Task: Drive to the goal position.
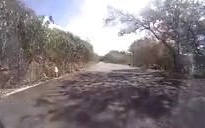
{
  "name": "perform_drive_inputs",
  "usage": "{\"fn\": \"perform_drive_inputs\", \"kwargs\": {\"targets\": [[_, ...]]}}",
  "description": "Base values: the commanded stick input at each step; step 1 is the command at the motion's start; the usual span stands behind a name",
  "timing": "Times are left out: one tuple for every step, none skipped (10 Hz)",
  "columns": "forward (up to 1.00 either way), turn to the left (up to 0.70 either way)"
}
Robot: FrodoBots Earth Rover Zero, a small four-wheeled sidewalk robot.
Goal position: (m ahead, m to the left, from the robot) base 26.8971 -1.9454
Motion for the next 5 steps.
{"fn": "perform_drive_inputs", "kwargs": {"targets": [[0.50, 0.00], [0.50, 0.00], [0.50, 0.00], [0.50, 0.00], [0.50, 0.50]]}}
